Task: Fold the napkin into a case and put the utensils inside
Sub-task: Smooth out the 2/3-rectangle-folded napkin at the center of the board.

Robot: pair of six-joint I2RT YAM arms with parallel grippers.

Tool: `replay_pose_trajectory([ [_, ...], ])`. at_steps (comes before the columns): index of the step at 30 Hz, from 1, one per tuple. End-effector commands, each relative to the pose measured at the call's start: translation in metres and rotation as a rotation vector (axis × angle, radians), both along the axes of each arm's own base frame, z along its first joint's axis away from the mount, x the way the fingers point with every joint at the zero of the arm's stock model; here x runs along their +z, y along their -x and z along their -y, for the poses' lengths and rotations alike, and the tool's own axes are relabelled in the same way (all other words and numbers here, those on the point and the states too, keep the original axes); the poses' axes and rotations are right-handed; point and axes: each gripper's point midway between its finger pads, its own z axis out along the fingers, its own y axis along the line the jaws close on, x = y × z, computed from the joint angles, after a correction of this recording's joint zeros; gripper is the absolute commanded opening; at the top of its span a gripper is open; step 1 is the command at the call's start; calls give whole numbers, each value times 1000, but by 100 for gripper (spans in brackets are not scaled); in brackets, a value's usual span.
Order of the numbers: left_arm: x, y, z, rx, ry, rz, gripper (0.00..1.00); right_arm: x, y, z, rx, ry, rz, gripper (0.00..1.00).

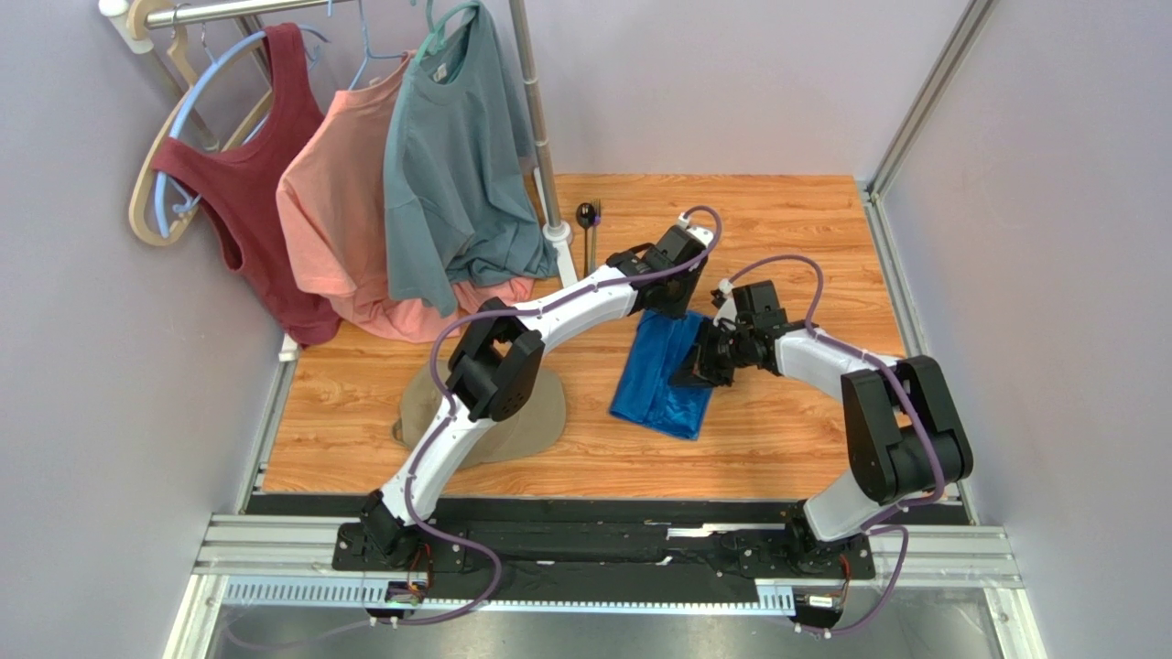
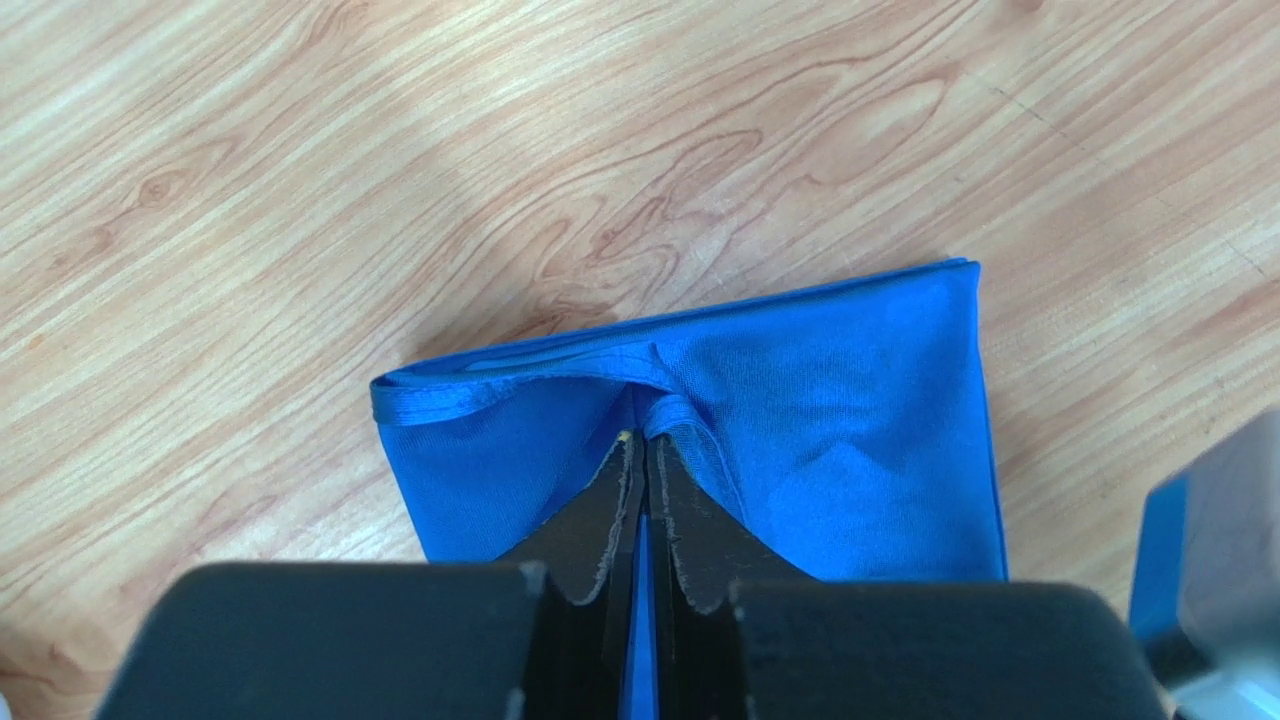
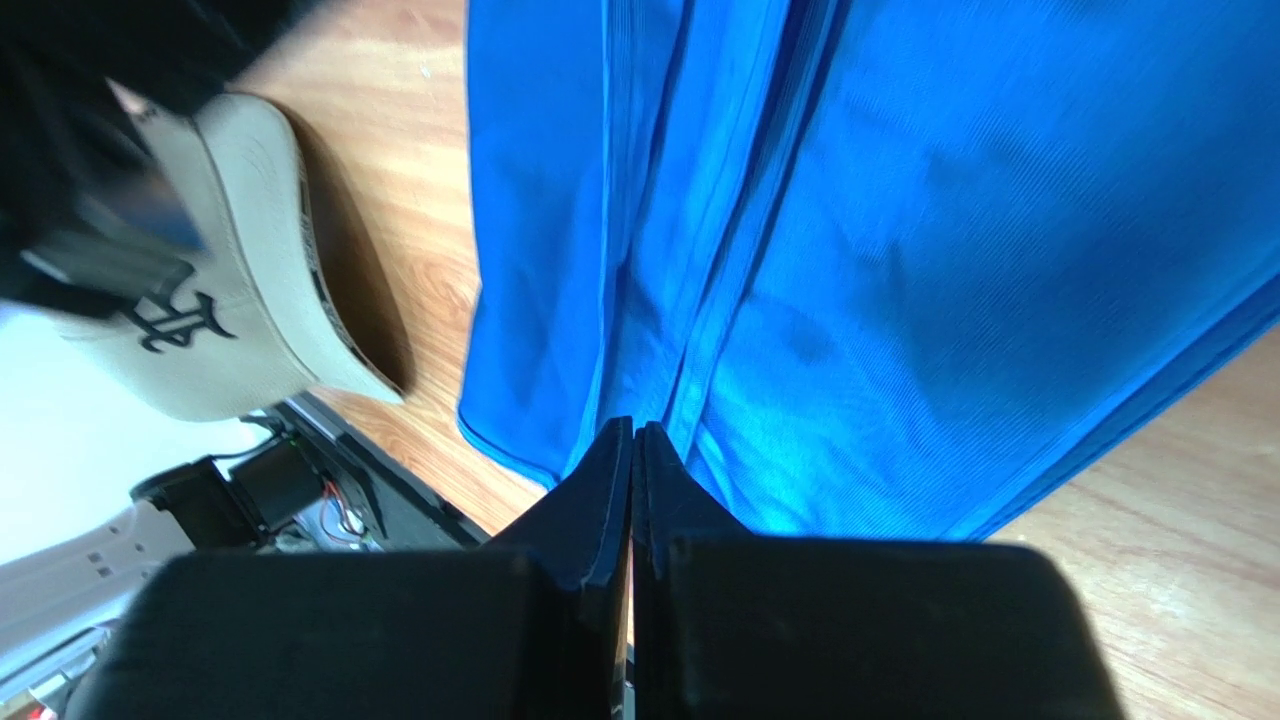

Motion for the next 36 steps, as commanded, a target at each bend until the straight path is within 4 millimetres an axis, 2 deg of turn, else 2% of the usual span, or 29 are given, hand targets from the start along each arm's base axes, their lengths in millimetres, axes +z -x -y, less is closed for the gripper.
replay_pose_trajectory([
  [1,5,-7,7,6,7,31,8,-7,9,-4,12,-12,9,0],
  [12,10,-14,3,78,12,50,0,-34,33,-14,28,-27,-56,0],
  [18,13,-27,1,169,33,88,0,-46,50,-10,13,3,-89,0],
  [22,9,-29,0,184,31,89,0,-50,53,-6,19,33,-93,0],
  [26,9,-25,6,139,46,78,1,-46,47,-4,16,43,-74,0],
  [27,15,-23,7,127,56,77,6,-45,47,-4,17,44,-74,0],
  [28,13,-18,6,111,56,64,18,-42,45,-5,19,42,-68,0],
  [29,16,-16,6,100,61,65,24,-42,44,-4,16,43,-64,0],
  [30,32,-14,6,90,83,78,29,-41,43,-3,16,44,-62,0],
  [31,30,-9,3,82,77,65,42,-40,41,-3,16,46,-58,0],
  [32,36,-7,1,75,83,67,48,-40,40,-1,14,48,-55,0],
  [33,51,-2,2,54,110,63,50,-39,38,-1,16,47,-49,0],
  [35,61,8,0,36,126,42,50,-38,36,2,12,48,-50,0],
  [36,80,14,-1,25,156,47,50,-37,34,3,11,45,-44,0],
])
